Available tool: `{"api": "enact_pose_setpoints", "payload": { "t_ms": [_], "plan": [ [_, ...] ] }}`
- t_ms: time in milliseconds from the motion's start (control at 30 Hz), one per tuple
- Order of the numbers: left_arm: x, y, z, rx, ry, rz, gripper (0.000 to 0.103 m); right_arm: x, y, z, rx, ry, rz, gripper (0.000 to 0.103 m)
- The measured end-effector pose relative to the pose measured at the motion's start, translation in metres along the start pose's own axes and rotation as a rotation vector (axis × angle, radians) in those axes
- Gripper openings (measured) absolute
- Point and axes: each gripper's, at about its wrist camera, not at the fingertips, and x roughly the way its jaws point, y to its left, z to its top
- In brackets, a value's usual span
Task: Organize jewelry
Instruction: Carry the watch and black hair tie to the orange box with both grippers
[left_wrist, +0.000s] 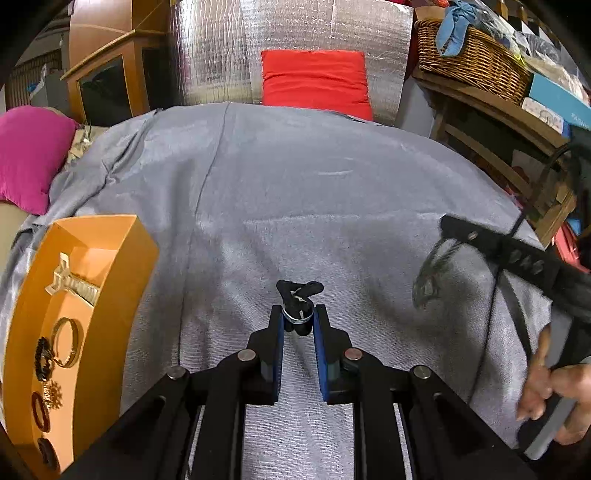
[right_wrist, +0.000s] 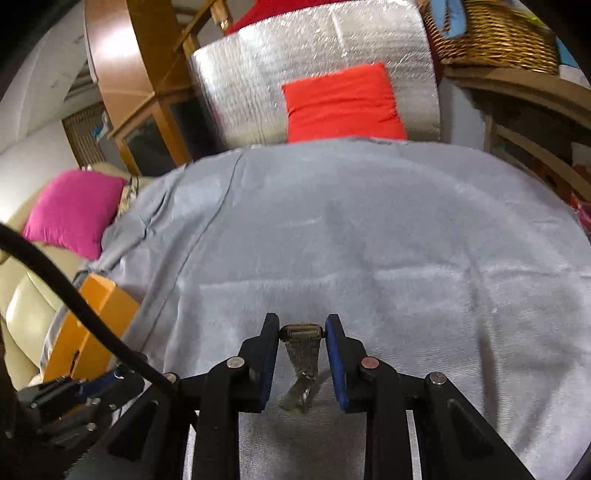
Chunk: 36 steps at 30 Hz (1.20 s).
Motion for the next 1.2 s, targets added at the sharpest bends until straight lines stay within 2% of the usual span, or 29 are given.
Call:
{"api": "enact_pose_setpoints", "payload": {
  "t_ms": [367,667,900,1200],
  "plan": [
    [-0.024,-0.016,0.000,0.065,-0.083,0.119,0.016,-0.047,-0.019,0.007,0.039,-0.098,0.008,0.028],
    [-0.069,-0.020,0.001,0.092,-0.159,0.151,0.016,-0.075,-0.010,0.011,0.038,-0.166,0.050,0.028],
    [-0.106,-0.006,-0.003,0.078,-0.202,0.179,0.016,-0.086,0.021,0.007,0.014,-0.194,0.095,0.028],
    [-0.147,0.053,-0.020,0.010,-0.224,0.262,0.016,-0.089,0.095,-0.002,-0.059,-0.169,0.212,0.028]
  ]
}}
